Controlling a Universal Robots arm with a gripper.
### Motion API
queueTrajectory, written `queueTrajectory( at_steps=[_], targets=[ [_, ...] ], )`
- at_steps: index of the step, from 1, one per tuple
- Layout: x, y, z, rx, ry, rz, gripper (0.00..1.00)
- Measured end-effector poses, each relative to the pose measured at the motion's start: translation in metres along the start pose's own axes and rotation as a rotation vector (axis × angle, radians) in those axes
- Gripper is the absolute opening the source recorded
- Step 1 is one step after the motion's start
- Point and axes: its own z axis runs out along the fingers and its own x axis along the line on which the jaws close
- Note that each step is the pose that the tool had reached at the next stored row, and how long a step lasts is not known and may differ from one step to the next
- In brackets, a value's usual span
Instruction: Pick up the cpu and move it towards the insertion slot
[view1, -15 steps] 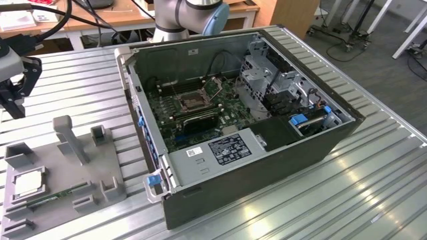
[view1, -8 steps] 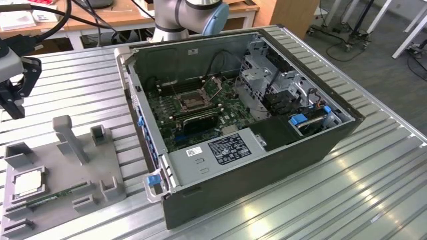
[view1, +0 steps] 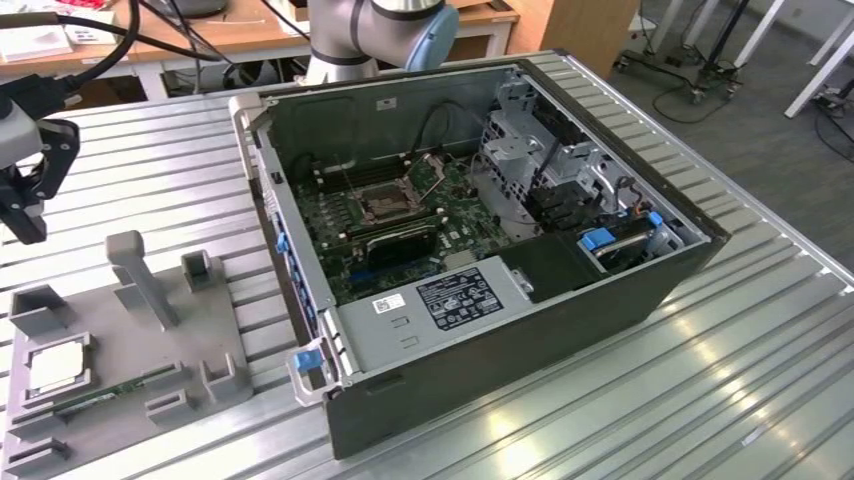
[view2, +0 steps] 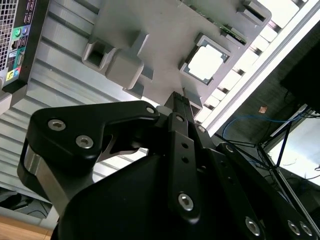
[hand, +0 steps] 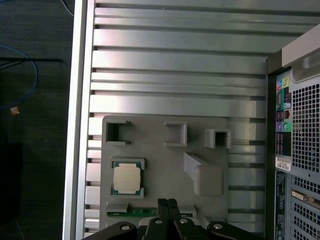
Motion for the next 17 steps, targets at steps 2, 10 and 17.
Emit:
queueTrajectory(
  at_steps=[2, 10, 17],
  targets=[
    [0.0012, -0.0014, 0.0001, 0.0, 0.0, 0.0, 0.11],
    [0.0082, -0.0052, 0.0013, 0.0, 0.0, 0.0, 0.11],
    [0.0109, -0.008, 0.0048, 0.0, -0.0001, 0.0, 0.11]
  ],
)
